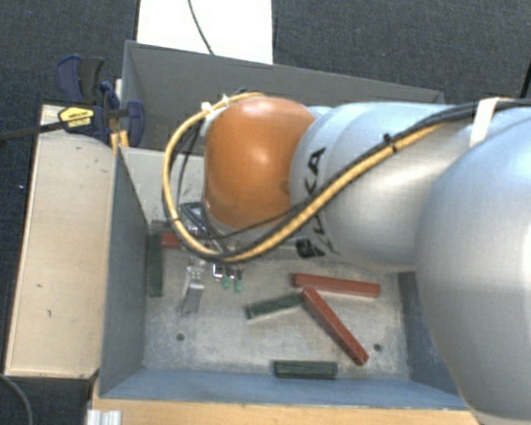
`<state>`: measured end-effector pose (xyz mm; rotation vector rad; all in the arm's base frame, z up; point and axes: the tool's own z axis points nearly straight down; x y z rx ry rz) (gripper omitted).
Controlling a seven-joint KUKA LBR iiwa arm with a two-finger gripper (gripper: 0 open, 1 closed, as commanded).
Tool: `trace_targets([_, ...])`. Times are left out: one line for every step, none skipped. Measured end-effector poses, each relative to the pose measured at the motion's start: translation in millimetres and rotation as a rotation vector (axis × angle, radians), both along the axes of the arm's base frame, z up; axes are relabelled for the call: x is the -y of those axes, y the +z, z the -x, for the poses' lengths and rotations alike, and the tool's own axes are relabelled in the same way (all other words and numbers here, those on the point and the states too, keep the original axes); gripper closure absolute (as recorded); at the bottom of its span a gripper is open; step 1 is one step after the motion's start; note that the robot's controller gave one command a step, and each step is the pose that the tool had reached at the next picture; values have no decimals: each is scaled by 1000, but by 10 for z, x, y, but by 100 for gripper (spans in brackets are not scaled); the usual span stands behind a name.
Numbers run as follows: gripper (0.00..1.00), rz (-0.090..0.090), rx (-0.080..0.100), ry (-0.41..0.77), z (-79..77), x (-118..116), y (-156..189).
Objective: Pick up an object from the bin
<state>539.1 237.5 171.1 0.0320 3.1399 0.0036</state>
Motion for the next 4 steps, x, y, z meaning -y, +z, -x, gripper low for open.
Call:
trace_targets([0,5,-4,241,-368,646,-759])
trace_targets([0,5,-5,166,-35,1328,-1023])
trace_targets([100,1,1,166,-50,1287,-1005])
trace_targets([100,1,8,202,267,1239,336])
